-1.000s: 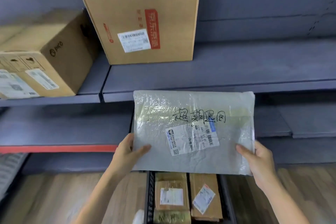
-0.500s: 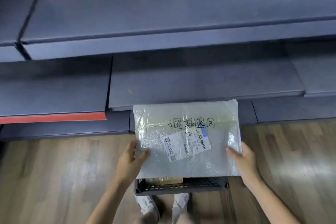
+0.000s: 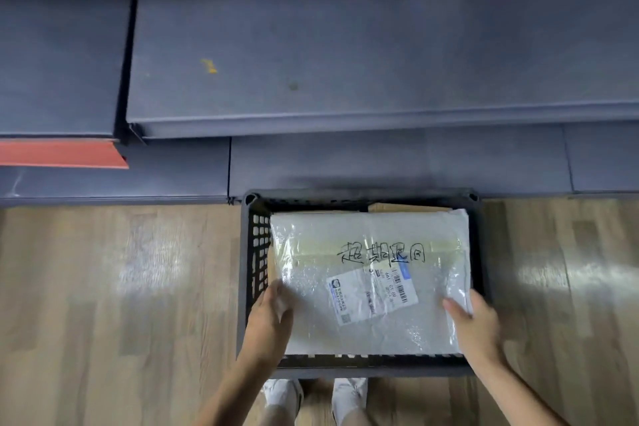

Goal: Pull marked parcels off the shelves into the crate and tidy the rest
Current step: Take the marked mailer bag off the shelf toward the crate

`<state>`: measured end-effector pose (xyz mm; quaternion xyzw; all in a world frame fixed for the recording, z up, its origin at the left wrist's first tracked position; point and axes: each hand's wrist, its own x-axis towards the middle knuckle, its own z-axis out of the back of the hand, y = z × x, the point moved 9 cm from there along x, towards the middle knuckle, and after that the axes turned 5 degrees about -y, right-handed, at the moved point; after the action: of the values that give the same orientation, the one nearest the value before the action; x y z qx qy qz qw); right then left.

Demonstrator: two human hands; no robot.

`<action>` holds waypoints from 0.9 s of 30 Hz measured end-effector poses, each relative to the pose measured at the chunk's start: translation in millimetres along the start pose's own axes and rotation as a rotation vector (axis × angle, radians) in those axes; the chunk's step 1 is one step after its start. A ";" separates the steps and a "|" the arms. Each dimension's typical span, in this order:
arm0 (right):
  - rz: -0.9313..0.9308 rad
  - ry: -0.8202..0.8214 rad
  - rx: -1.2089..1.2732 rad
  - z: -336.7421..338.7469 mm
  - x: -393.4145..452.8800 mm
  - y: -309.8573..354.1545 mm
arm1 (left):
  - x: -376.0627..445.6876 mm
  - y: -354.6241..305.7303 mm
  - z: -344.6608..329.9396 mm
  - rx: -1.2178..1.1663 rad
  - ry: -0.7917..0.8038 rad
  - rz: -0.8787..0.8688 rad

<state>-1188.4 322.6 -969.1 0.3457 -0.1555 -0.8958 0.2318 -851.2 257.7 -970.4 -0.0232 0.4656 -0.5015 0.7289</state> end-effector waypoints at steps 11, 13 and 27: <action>-0.076 -0.044 -0.067 -27.9 7.0 -39.2 | 12.8 38.6 -34.2 0.077 0.009 -0.010; -0.073 -0.029 -0.095 -26.0 10.8 -36.9 | 13.8 30.4 -31.8 0.213 -0.011 -0.067; 0.640 0.257 -0.793 -135.3 -4.7 6.3 | 41.7 -6.4 -98.5 0.958 0.203 -0.286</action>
<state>-1089.9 303.7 -1060.1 0.2737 0.1276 -0.7205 0.6243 -922.3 265.8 -1050.2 0.2988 0.2442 -0.7531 0.5328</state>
